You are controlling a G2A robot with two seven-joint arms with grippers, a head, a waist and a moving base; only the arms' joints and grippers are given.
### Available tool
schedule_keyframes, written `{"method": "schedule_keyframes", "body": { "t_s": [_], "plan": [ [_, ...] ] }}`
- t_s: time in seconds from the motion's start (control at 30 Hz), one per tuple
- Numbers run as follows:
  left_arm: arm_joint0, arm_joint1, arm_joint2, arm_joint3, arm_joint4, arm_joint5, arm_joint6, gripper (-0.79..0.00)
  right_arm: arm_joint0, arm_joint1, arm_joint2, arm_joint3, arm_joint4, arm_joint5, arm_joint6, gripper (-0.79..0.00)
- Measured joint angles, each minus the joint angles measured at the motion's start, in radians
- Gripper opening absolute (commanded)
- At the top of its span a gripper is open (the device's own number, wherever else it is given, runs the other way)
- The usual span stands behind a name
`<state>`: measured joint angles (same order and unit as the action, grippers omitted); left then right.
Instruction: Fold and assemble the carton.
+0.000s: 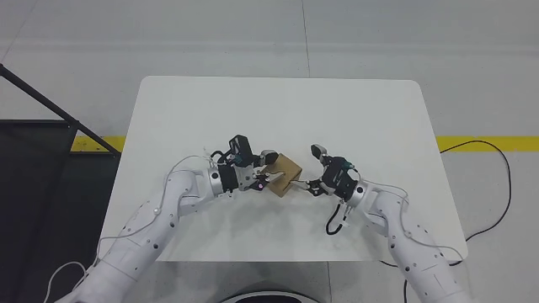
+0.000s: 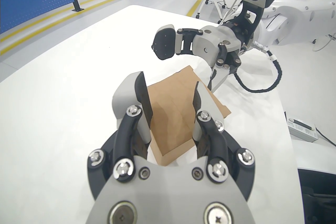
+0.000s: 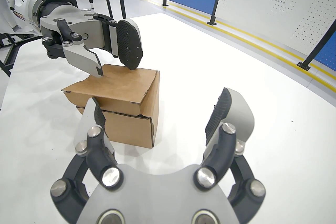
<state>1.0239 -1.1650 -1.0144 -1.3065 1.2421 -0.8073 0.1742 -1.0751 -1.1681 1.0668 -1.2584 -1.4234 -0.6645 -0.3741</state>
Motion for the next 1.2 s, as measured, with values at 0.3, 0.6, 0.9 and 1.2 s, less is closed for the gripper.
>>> {"method": "schedule_keyframes", "body": {
  "t_s": [0.3,0.6,0.9,1.2],
  "plan": [
    [0.003,-0.001,0.005,0.003,0.01,-0.008,-0.001,-0.409,-0.005,0.001,0.005,-0.004,-0.002,0.003,-0.004,-0.022],
    [0.001,0.0,0.01,0.011,0.039,-0.011,-0.004,-0.413,0.0,0.0,0.004,0.0,-0.001,-0.002,-0.001,-0.015],
    [-0.001,0.0,0.011,0.012,0.054,-0.015,0.001,-0.409,0.004,-0.001,0.001,0.001,-0.002,-0.001,-0.001,-0.025],
    [-0.003,0.0,-0.001,0.005,0.04,-0.01,0.01,-0.409,-0.001,0.0,0.005,-0.005,-0.004,0.001,-0.002,-0.025]
  ]
}}
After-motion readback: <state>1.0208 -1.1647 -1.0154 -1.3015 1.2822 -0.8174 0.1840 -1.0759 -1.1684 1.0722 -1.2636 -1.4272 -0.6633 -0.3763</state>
